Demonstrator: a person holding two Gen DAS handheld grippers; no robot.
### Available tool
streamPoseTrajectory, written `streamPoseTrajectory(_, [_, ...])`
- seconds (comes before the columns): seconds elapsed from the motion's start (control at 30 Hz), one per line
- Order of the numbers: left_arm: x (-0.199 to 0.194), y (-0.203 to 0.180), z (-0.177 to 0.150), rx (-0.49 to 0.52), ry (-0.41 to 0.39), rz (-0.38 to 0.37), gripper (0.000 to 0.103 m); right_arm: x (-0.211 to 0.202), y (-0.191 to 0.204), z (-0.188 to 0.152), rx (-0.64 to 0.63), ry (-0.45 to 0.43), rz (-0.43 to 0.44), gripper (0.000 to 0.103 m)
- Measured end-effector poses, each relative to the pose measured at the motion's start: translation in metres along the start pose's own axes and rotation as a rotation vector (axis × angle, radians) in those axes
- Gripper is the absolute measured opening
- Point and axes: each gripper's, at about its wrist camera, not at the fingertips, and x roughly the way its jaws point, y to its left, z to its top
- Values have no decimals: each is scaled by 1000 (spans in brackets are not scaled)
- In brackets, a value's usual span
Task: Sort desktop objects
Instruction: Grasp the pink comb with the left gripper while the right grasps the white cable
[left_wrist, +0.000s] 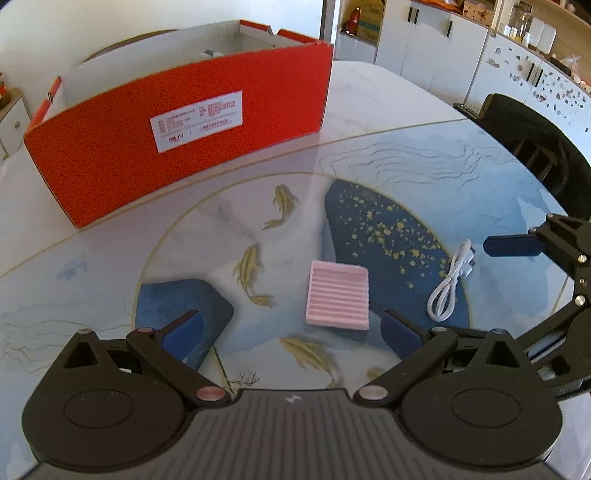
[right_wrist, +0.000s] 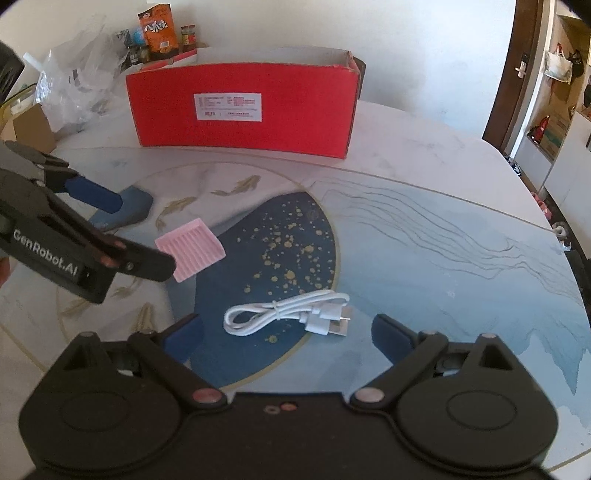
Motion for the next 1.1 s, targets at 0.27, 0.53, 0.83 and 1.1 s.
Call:
streamPoseTrajectory(0.27, [7,-2,-1,6,6,-3,103,7,-2,1,3,-4,16,89])
streamPoseTrajectory(0.53, [9,-3,0,-6,-11,-21,102,7,-7,3,-7,-26,31,76])
streamPoseTrajectory(0.83, [10,-17,-1,59,-33,-15,95,2,-25,-1,28,-17,7,75])
streamPoseTrajectory(1.1, [4,-26,-3,124,-60,-32,63,0,-23,-3,31,-17,6,75])
